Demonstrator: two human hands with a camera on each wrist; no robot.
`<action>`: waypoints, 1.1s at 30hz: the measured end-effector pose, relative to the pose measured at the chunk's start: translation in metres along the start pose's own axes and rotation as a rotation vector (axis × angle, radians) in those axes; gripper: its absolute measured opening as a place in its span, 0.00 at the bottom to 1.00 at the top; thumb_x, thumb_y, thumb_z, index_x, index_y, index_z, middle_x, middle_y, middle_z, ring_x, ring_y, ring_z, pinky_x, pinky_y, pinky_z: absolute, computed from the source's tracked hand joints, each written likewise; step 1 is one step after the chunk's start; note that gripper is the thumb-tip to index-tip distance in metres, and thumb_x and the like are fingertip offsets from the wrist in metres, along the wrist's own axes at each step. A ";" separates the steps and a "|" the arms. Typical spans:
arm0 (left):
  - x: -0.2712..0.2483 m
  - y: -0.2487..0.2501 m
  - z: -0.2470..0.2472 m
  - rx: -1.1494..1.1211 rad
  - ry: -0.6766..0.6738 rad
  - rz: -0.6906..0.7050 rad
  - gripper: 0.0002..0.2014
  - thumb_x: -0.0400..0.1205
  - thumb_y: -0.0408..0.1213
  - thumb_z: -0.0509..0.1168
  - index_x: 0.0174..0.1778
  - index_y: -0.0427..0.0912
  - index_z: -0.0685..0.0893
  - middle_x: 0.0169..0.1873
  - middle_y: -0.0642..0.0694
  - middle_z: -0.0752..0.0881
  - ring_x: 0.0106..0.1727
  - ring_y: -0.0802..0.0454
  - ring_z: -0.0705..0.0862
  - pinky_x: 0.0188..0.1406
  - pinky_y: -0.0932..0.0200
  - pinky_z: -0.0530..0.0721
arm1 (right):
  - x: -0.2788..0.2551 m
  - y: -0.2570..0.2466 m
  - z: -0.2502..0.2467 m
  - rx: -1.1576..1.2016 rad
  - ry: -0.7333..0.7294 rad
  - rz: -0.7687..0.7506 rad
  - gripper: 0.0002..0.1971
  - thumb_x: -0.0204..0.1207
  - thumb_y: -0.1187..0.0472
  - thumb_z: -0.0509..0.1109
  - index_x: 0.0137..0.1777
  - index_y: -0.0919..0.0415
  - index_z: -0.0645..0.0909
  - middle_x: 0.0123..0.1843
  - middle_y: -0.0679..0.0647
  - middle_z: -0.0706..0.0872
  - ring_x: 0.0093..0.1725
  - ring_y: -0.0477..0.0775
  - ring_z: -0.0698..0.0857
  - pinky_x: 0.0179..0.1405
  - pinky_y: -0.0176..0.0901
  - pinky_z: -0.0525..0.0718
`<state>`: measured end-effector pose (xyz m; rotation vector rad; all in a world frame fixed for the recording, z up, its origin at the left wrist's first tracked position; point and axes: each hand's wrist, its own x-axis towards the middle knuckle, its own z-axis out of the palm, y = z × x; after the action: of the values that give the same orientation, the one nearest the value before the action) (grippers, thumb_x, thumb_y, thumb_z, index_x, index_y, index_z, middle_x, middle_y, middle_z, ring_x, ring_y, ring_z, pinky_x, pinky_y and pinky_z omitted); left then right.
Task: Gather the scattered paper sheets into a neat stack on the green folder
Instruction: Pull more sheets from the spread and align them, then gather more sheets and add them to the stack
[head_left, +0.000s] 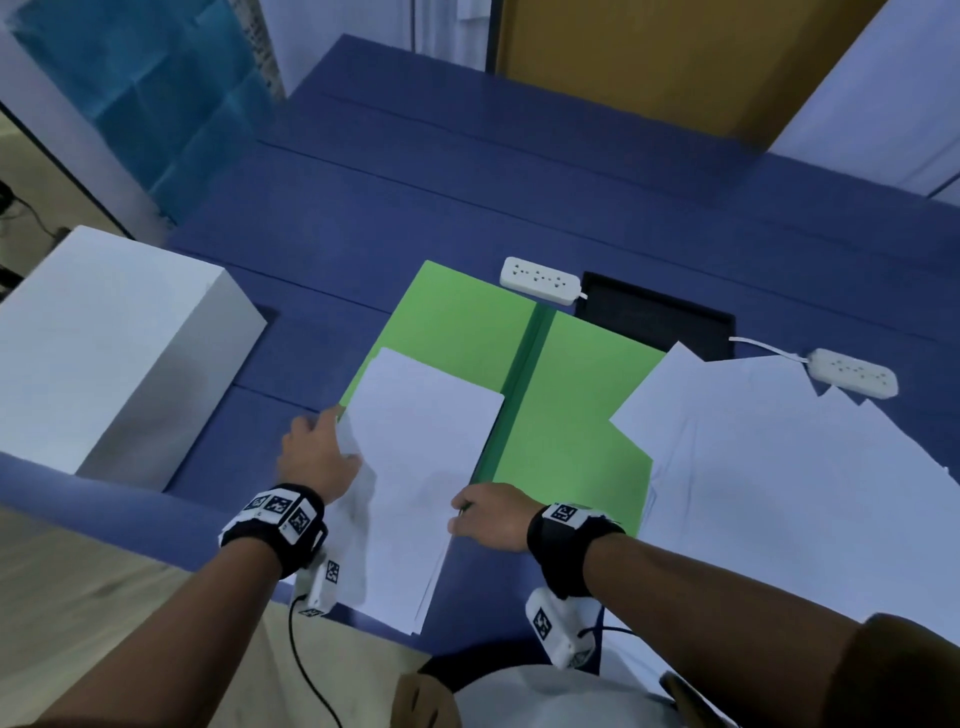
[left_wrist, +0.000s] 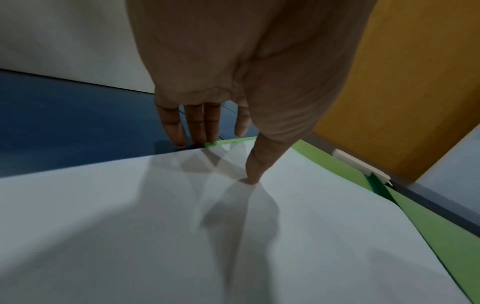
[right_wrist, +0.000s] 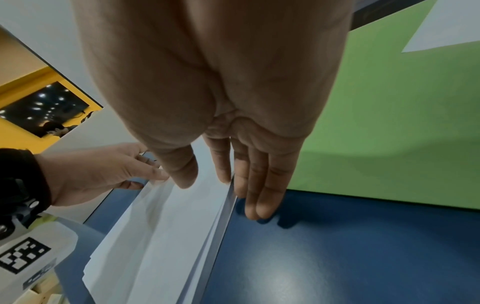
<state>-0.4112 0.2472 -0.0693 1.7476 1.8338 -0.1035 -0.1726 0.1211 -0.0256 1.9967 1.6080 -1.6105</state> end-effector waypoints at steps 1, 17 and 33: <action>-0.001 -0.001 0.002 0.020 -0.011 0.003 0.36 0.78 0.41 0.74 0.83 0.53 0.69 0.73 0.36 0.70 0.73 0.30 0.72 0.73 0.36 0.77 | 0.000 0.000 0.001 0.015 -0.004 0.003 0.27 0.88 0.48 0.69 0.83 0.59 0.76 0.78 0.55 0.82 0.73 0.56 0.82 0.75 0.50 0.79; -0.018 0.005 -0.001 0.045 -0.062 -0.099 0.39 0.77 0.49 0.77 0.82 0.45 0.68 0.73 0.35 0.70 0.74 0.29 0.72 0.73 0.36 0.77 | -0.012 -0.006 0.005 -0.049 -0.099 -0.038 0.37 0.89 0.42 0.65 0.91 0.62 0.62 0.90 0.57 0.69 0.87 0.59 0.70 0.85 0.49 0.69; -0.095 0.168 0.043 0.212 -0.085 0.510 0.31 0.82 0.58 0.69 0.80 0.51 0.74 0.72 0.44 0.77 0.74 0.39 0.75 0.72 0.41 0.74 | -0.083 0.084 -0.054 0.186 0.240 0.074 0.27 0.87 0.45 0.68 0.82 0.54 0.77 0.75 0.54 0.84 0.75 0.57 0.82 0.75 0.49 0.79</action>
<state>-0.2431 0.1660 -0.0039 2.2681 1.3059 -0.1685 -0.0641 0.0667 0.0198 2.3952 1.4827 -1.5988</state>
